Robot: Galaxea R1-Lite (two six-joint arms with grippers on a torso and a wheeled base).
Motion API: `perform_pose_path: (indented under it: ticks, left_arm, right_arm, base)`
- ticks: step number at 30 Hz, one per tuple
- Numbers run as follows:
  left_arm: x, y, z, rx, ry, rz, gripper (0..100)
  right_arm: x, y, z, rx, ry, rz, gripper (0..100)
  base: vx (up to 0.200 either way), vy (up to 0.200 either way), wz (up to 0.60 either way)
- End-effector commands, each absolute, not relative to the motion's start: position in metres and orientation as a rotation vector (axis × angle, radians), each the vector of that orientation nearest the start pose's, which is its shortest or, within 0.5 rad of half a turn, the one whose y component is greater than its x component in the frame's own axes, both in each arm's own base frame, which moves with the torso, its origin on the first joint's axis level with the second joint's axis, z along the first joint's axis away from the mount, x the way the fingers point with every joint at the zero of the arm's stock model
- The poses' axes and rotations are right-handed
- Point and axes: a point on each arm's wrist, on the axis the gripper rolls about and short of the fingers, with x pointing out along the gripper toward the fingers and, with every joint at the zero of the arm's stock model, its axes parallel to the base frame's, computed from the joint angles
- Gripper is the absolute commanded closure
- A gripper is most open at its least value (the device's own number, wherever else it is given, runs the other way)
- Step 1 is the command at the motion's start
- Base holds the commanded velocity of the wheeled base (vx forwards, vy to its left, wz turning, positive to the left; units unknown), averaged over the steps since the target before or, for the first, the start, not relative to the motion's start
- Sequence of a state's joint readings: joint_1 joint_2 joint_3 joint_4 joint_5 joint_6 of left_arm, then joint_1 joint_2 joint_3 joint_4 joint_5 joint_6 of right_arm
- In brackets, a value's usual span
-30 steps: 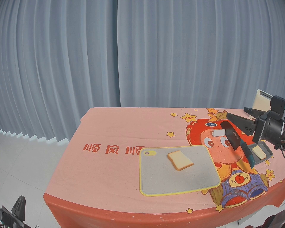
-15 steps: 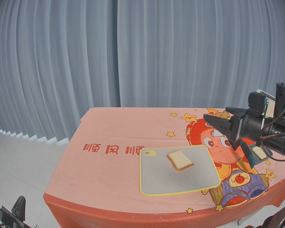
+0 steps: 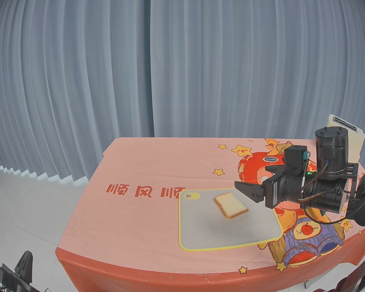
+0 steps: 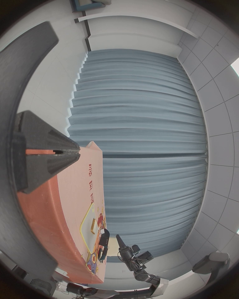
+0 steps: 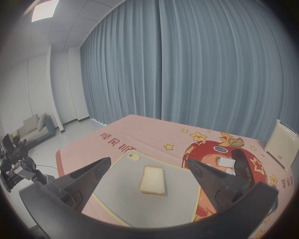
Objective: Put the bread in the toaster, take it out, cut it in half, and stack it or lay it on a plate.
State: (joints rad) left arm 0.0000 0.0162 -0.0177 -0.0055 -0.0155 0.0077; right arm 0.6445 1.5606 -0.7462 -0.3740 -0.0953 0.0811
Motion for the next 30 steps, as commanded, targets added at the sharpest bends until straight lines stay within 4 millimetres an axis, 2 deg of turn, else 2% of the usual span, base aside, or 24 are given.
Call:
perform_pose_path:
  ticks: [1, 9, 30]
  left_arm:
    - [-0.022, 0.0, 0.076, 0.008, 0.001, -0.015, 100]
    - [-0.022, 0.0, 0.076, 0.008, 0.001, -0.015, 100]
    - [-0.022, 0.0, 0.076, 0.008, 0.003, -0.015, 100]
  right_arm:
    - [0.214, 0.162, 0.172, -0.098, 0.468, 0.53, 0]
    - [0.211, 0.161, 0.162, -0.118, 0.501, 0.533, 0]
    - [0.215, 0.169, 0.157, -0.113, 0.482, 0.543, 0]
  base:
    - [0.0, 0.0, 0.0]
    - [0.0, 0.0, 0.0]
    - [0.0, 0.0, 0.0]
